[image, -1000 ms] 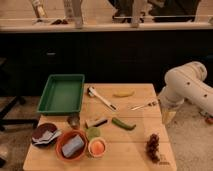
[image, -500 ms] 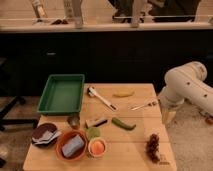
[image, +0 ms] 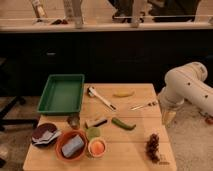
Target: Place sponge in table surface
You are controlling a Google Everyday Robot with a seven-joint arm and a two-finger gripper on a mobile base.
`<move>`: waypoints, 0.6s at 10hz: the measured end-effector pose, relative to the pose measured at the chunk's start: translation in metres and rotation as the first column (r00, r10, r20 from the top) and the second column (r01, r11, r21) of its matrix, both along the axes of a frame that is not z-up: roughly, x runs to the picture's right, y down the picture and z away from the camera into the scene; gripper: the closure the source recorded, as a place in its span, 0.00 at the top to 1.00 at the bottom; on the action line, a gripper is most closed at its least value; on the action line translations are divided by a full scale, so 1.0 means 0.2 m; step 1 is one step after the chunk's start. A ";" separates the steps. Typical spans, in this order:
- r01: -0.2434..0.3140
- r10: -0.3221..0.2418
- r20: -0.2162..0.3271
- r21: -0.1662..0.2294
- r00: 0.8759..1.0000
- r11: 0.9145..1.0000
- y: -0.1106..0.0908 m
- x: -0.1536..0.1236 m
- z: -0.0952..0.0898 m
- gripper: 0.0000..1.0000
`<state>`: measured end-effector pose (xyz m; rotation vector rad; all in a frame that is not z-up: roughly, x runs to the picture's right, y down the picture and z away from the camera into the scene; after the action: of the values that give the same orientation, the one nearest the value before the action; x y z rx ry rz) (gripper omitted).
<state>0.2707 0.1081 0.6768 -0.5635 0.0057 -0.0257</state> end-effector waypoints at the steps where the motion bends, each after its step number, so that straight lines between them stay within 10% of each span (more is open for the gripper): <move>1: 0.037 -0.037 0.023 0.004 0.999 0.999 0.01 -0.07 -0.02 0.80; 6: 0.202 -0.203 0.124 0.019 0.971 0.979 0.11 -0.42 -0.13 0.80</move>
<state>0.1864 0.1307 0.6506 -0.5528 -0.0588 -0.2602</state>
